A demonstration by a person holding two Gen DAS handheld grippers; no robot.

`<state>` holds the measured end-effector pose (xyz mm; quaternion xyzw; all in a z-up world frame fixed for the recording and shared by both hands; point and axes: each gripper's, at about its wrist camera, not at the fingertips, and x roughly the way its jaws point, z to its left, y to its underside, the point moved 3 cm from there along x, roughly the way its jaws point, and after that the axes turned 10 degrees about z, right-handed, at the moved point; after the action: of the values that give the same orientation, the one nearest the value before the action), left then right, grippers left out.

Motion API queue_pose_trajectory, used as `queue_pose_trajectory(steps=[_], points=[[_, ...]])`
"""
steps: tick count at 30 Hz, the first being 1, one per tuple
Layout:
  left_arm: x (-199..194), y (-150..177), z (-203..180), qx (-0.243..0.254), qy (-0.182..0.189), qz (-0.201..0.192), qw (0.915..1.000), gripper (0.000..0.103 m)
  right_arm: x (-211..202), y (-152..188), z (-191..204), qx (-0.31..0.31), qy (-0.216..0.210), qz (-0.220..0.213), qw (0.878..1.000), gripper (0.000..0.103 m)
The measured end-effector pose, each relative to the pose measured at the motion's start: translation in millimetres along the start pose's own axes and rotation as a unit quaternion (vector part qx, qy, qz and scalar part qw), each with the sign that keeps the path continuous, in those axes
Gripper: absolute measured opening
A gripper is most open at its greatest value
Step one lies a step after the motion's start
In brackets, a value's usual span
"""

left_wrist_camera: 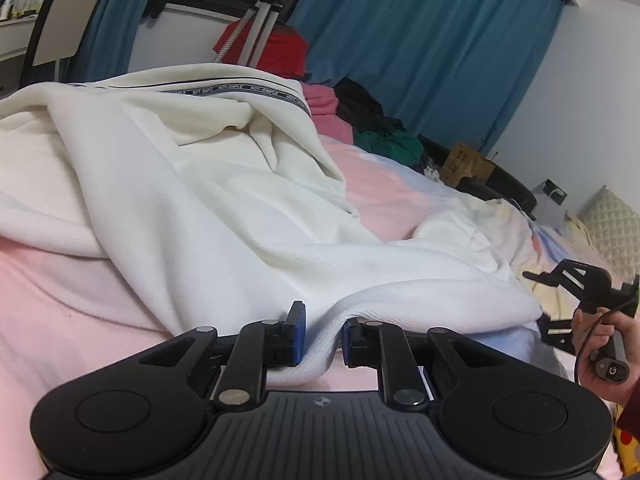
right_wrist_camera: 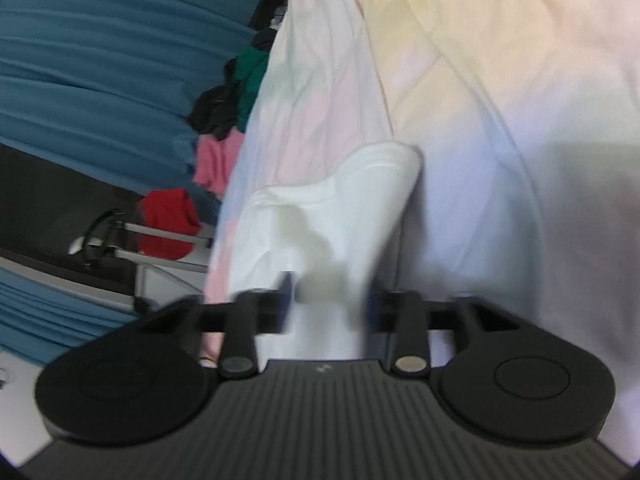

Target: Fold clothes

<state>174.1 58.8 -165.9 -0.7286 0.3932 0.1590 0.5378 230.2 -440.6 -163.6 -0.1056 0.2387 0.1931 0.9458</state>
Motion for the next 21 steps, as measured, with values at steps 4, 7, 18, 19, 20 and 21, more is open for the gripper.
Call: queue_pose_trajectory(steps=[4, 7, 18, 19, 20, 21], points=[[2, 1, 3, -0.011, 0.001, -0.003, 0.9999, 0.018, 16, -12, -1, -0.006, -0.004, -0.003, 1.0, 0.054], [0, 1, 3, -0.021, 0.013, -0.007, 0.9997, 0.018, 13, -21, 4, -0.054, 0.045, -0.042, 0.997, 0.025], [-20, -2, -4, -0.08, 0.102, -0.024, 0.9913, 0.067, -11, -53, -1, -0.064, 0.088, -0.166, 0.98, 0.005], [-29, -3, 3, -0.112, 0.117, -0.027, 0.9865, 0.072, -12, -56, -2, -0.07, 0.097, -0.172, 0.978, 0.005], [-39, -3, 12, -0.144, 0.127, -0.033, 0.9808, 0.073, -12, -59, -4, -0.072, 0.104, -0.177, 0.976, 0.006], [-48, -5, 22, -0.171, 0.132, -0.043, 0.9753, 0.078, -10, -61, -11, -0.062, 0.106, -0.176, 0.977, 0.006]])
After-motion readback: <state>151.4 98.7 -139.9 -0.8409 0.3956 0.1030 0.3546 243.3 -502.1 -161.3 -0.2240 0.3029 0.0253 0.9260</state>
